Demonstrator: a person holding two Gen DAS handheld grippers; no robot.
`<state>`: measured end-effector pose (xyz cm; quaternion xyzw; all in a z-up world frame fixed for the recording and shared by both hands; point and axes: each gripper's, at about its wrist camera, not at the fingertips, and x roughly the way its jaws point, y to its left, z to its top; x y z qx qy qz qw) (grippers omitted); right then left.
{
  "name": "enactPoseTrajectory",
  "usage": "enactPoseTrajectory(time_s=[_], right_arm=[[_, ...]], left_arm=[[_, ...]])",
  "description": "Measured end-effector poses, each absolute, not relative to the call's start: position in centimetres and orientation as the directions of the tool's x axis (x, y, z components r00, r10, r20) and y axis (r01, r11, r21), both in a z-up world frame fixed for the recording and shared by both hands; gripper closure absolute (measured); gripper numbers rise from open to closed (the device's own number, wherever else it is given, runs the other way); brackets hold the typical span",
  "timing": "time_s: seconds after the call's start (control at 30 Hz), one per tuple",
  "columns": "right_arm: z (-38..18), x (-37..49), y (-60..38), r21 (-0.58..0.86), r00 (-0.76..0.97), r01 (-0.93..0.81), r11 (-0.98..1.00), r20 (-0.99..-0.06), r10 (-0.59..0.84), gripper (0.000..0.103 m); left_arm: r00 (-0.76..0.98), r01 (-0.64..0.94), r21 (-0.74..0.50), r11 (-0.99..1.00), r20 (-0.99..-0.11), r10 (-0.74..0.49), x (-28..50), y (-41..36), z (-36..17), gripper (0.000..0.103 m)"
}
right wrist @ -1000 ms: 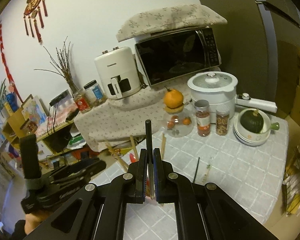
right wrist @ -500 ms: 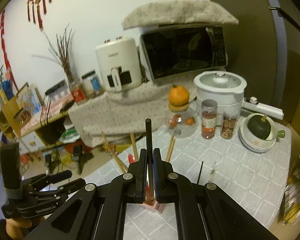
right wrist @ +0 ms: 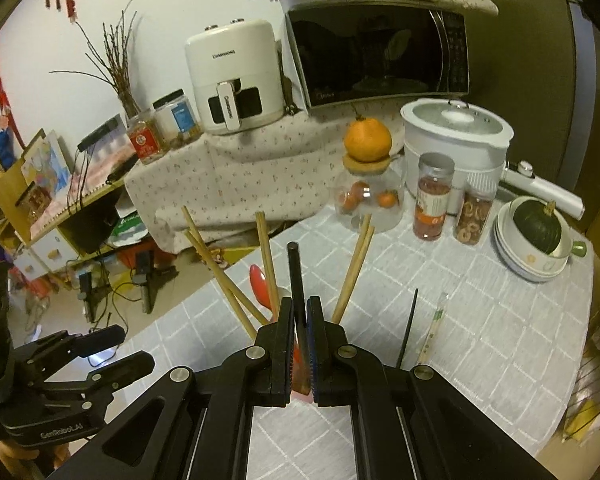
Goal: Organize utensils
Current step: 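Lower the black chopstick into the pink basket and open the right gripper, then grasp the plastic-wrapped chopstick on the table with the right gripper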
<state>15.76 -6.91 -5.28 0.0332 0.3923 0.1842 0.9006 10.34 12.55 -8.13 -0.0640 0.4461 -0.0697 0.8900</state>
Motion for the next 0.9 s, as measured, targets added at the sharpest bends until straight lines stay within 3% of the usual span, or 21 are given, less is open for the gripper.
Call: enactPoseTrajectory(time_s=[0.23,0.33,0.37,0.57,0.9], right_arm=[[-3.6,14.9,-9.1,0.274,0.635,-0.293,0.916,-0.661,0.4,0.079],[-2.9,14.5,-10.2,0.284,0.645,-0.277,0.918,-0.654,0.397,0.058],[-2.8,14.3,-10.7,0.289,0.645,-0.274,0.917,-0.652,0.399,0.056],[-3.4,14.1,-13.4,0.279,0.641,-0.223,0.934,-0.68,0.356,0.045],[-9.9,17.0,-18.6,0.265,0.509,-0.06,0.962,-0.821,0.258,0.041]], left_arm=[[0.579,0.058,-0.198,0.978,-0.792,-0.195,10.3,12.4,-8.3,0.027],[0.564,0.044,-0.222,0.974,-0.799,-0.208,10.3,12.2,-8.6,0.021],[0.561,0.042,-0.229,0.973,-0.8,-0.213,10.4,12.2,-8.7,0.021],[0.52,0.035,-0.265,0.964,-0.818,-0.244,10.7,11.4,-9.7,0.02],[0.485,0.019,-0.248,0.969,-0.845,-0.226,11.2,10.0,-11.6,0.02]])
